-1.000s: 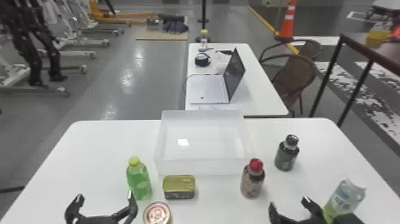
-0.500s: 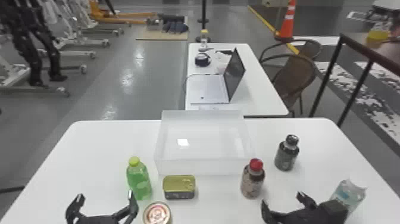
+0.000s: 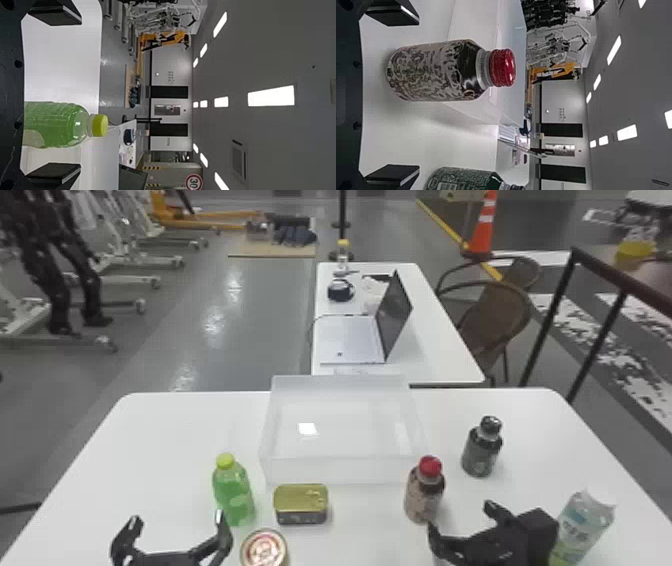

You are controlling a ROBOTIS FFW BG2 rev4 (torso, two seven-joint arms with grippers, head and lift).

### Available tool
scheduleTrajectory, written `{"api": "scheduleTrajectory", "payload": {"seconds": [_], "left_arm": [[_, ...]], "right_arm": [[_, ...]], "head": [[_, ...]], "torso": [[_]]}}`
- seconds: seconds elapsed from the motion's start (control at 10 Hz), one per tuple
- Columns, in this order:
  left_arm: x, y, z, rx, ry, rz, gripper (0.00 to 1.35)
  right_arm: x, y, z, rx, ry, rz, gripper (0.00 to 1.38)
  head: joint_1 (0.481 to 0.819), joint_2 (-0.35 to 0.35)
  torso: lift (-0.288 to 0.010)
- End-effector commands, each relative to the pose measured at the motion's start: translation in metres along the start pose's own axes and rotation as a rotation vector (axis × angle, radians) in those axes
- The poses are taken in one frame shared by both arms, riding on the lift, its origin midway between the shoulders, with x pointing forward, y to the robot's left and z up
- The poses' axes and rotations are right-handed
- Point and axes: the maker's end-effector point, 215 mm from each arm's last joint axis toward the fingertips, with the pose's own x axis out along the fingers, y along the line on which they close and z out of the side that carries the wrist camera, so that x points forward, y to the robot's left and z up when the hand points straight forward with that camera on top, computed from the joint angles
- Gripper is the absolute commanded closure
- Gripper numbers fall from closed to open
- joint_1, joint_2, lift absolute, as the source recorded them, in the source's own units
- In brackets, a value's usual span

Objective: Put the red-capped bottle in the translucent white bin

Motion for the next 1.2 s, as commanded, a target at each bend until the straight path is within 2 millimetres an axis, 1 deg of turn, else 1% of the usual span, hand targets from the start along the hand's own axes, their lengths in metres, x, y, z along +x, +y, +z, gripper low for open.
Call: {"api": "scheduleTrajectory", "payload": {"seconds": [0.0,0.1,0.5,0.7,0.8,0.9,1.0,1.1], "left_arm": [[0.000,-0.002,-0.001,-0.005,0.001,0.000,0.02],[0.001,-0.002,0.000,-0.007,-0.002,-0.001,0.02],[0.002,-0.003,-0.001,-0.011,-0.003,-0.001,0.02],[0.002,-0.003,0.000,-0.011,-0.006,-0.001,0.02],[0.003,-0.003,0.001,-0.011,-0.008,-0.001,0.02],[0.003,-0.003,0.000,-0.013,-0.006,0.000,0.02],[0.003,-0.003,0.000,-0.015,-0.007,-0.001,0.02],[0.002,-0.003,-0.001,-0.016,-0.006,0.000,0.02]], "right_arm": [[0.010,-0.004,0.007,-0.007,-0.020,0.008,0.07],[0.013,-0.004,0.010,-0.007,-0.028,0.013,0.12],[0.033,0.006,0.016,-0.022,-0.026,0.055,0.12],[0.041,0.016,0.016,-0.032,-0.021,0.080,0.13],[0.043,0.018,0.014,-0.031,-0.014,0.087,0.17],[0.045,0.020,0.010,-0.026,-0.006,0.091,0.35],[0.046,0.021,0.009,-0.021,-0.005,0.092,0.74],[0.045,0.021,0.010,-0.016,-0.008,0.093,0.97]], "head": [[0.549,0.000],[0.549,0.000],[0.549,0.000],[0.549,0.000],[0.549,0.000],[0.549,0.000],[0.549,0.000],[0.549,0.000]], "torso": [[-0.100],[-0.100],[-0.100],[-0.100],[-0.100],[-0.100],[-0.100],[-0.100]]}}
